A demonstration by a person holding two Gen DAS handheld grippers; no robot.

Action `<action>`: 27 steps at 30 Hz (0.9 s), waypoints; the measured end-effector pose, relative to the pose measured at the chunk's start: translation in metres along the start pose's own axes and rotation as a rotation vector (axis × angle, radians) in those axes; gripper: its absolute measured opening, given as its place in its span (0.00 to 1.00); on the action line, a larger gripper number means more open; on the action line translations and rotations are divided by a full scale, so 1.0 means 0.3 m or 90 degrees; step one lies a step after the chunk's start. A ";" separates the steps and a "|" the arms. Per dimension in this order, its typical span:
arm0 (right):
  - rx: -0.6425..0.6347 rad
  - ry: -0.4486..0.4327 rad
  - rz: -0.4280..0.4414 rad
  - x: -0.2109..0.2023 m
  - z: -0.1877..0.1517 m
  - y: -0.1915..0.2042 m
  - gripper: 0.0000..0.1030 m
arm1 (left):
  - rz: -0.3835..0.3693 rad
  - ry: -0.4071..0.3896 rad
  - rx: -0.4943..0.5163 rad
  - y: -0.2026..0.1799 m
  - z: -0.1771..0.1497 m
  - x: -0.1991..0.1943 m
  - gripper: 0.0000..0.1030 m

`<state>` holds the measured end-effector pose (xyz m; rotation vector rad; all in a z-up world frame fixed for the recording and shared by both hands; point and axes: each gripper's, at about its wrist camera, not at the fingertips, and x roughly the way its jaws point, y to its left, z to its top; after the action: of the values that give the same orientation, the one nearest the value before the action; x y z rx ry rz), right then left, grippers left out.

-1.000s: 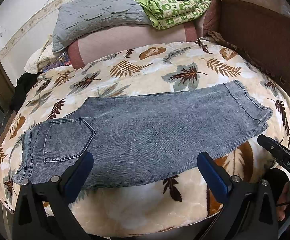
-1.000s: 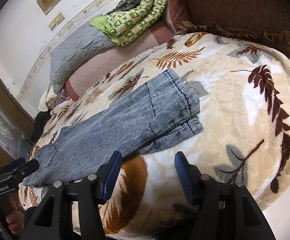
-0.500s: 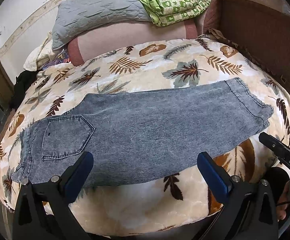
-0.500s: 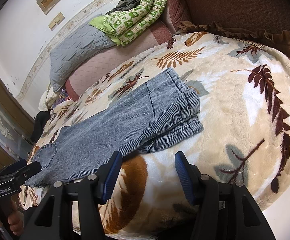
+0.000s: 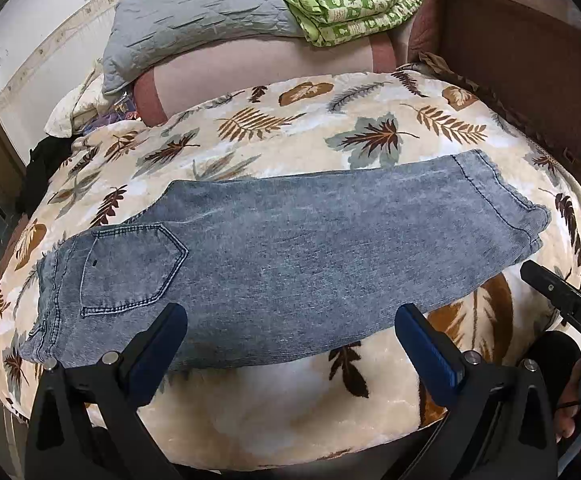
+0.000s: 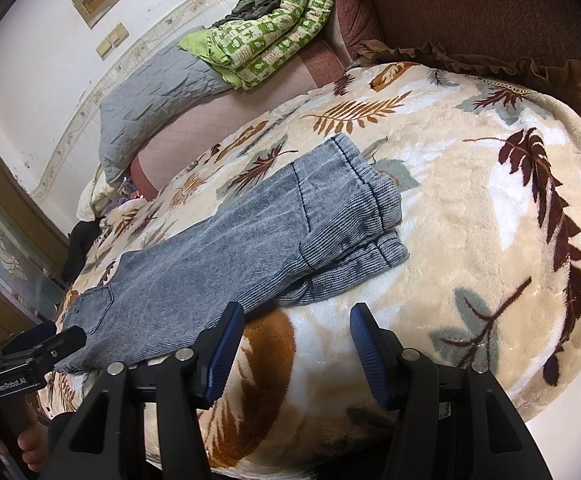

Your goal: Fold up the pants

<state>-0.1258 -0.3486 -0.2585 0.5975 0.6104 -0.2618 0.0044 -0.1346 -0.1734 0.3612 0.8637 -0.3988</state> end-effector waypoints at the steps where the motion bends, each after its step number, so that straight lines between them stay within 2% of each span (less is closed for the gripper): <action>1: 0.000 0.000 0.000 0.000 0.000 0.000 0.57 | 0.000 0.001 0.000 -0.001 0.000 0.001 1.00; 27: 0.030 0.006 0.003 0.003 0.012 -0.025 0.59 | -0.002 0.009 -0.003 0.003 -0.009 0.015 1.00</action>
<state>-0.1265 -0.3566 -0.2601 0.6453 0.6125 -0.2691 0.0056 -0.1333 -0.1784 0.3590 0.8795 -0.3972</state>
